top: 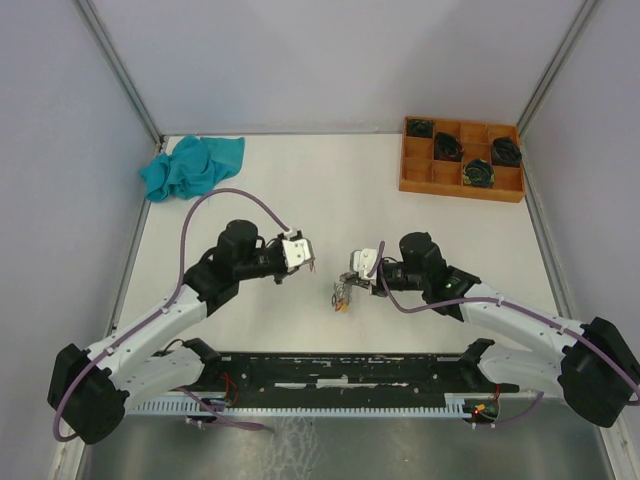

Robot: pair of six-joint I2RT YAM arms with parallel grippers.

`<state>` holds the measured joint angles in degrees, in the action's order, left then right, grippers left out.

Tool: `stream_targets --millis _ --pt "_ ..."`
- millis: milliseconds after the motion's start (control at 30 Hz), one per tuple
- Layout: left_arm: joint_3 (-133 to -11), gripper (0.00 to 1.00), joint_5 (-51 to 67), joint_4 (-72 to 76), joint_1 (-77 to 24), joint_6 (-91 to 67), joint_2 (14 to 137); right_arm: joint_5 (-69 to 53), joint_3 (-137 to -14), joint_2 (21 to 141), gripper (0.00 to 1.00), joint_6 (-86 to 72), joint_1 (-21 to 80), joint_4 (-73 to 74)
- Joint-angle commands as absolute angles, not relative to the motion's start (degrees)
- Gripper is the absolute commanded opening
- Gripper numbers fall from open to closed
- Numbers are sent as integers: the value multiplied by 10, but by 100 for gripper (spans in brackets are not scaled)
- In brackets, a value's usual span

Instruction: Put the keys on the keyring

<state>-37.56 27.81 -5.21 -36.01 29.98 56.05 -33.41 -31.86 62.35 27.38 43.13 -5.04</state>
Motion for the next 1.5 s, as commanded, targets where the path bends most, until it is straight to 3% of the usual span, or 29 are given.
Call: stream_targets --millis 0,1467 --pt "-366 3 374 -24 -362 403 543 -338 -347 617 1 303 432 -66" --pt "-302 3 375 91 -428 393 577 -355 -332 632 1 314 451 -114"
